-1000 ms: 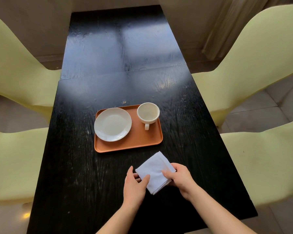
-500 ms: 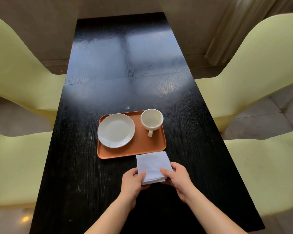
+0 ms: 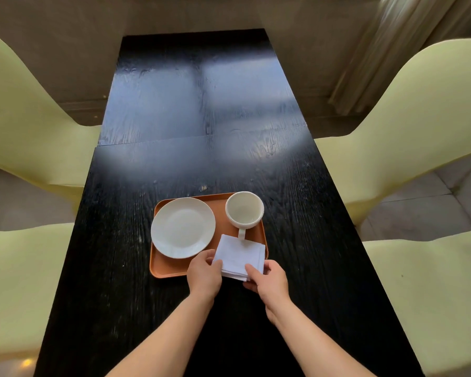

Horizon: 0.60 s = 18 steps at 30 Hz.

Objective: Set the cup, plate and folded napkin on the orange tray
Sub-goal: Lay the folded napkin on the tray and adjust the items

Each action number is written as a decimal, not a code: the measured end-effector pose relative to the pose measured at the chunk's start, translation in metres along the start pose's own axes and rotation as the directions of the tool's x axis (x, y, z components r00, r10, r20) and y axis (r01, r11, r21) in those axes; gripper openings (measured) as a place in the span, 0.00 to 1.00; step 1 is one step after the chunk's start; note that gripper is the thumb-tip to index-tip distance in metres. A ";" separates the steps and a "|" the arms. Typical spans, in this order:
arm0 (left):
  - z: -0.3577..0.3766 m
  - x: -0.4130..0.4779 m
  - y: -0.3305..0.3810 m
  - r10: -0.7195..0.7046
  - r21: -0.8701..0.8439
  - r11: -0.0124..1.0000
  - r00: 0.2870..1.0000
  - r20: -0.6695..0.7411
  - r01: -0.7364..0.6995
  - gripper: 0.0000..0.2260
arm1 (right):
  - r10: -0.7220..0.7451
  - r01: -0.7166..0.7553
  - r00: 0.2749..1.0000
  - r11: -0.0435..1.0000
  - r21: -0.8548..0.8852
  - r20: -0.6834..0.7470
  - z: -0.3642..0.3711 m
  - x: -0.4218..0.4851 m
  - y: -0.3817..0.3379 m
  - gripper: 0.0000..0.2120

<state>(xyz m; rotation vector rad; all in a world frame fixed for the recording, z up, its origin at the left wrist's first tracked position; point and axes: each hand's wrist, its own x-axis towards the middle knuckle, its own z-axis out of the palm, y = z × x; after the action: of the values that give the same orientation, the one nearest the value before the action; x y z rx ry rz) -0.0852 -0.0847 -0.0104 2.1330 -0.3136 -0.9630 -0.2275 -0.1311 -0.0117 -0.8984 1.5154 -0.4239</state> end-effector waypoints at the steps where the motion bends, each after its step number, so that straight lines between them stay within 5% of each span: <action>1: 0.000 -0.002 -0.001 0.037 0.017 0.999 0.999 0.002 -0.037 0.17 | -0.008 0.008 1.000 1.000 -0.010 0.003 0.000 0.001 0.002 0.10; 6: -0.012 -0.018 -0.014 0.175 0.118 0.978 0.984 0.007 -0.175 0.16 | -0.077 0.079 0.997 0.983 -0.168 0.021 -0.012 -0.002 0.008 0.24; 11: -0.044 -0.020 -0.035 0.423 0.378 0.844 0.905 -0.035 -0.380 0.15 | -0.297 0.216 0.941 0.895 -0.391 -0.162 -0.023 -0.005 -0.002 0.18; 14: -0.065 -0.010 -0.045 0.446 0.520 0.787 0.889 -0.108 -0.332 0.17 | -0.453 0.337 0.874 0.826 -0.451 -0.176 -0.018 -0.008 -0.017 0.11; 18: -0.077 0.008 -0.036 0.292 0.476 0.863 0.936 -0.198 -0.169 0.23 | -0.473 0.383 0.877 0.793 -0.474 -0.082 0.005 0.002 -0.044 0.09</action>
<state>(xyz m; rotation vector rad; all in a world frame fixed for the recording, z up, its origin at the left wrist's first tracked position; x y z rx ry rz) -0.0270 -0.0225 -0.0084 2.5351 -0.7013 -0.4827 -0.2100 -0.1589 0.0184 -1.6290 1.6146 -0.5141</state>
